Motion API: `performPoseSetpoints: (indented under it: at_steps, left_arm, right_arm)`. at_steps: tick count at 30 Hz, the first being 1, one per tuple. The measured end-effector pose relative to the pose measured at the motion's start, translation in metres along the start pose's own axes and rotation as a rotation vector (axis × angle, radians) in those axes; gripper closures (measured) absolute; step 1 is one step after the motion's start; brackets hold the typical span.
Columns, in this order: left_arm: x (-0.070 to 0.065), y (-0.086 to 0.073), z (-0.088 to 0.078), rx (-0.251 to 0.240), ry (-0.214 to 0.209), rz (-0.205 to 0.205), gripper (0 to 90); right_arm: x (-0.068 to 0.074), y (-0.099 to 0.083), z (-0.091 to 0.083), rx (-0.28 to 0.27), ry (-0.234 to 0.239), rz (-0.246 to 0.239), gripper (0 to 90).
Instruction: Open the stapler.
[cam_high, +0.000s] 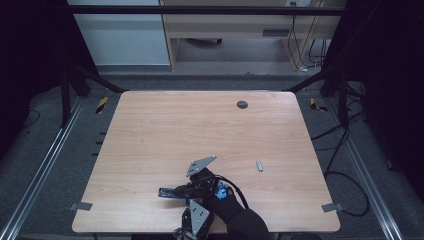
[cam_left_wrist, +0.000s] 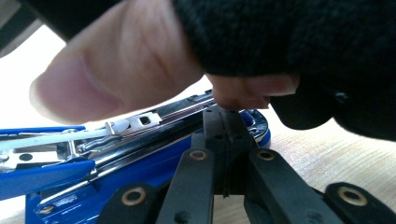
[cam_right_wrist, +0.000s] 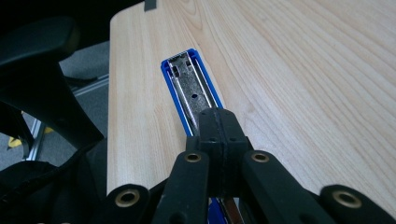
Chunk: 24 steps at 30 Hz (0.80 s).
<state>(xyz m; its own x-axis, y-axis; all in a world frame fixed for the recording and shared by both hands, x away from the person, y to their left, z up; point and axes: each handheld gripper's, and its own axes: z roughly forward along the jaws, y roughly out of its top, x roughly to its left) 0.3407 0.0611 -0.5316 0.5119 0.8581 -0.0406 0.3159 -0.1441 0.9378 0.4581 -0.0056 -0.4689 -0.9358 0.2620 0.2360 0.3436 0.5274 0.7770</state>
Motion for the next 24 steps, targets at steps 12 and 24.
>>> performPoseSetpoints:
  at_steps: [12, 24]
  left_arm:
    - [0.0003, 0.0002, 0.0001, 0.001, -0.001, 0.002, 89.8]
    - [0.0005, 0.0002, 0.0, 0.001, -0.002, 0.002, 89.8]
  right_arm:
    - [0.0, 0.0021, 0.0101, 0.097, -0.025, -0.002, 90.0]
    - [-0.0011, 0.0035, 0.0103, 0.111, -0.022, 0.005, 90.0]
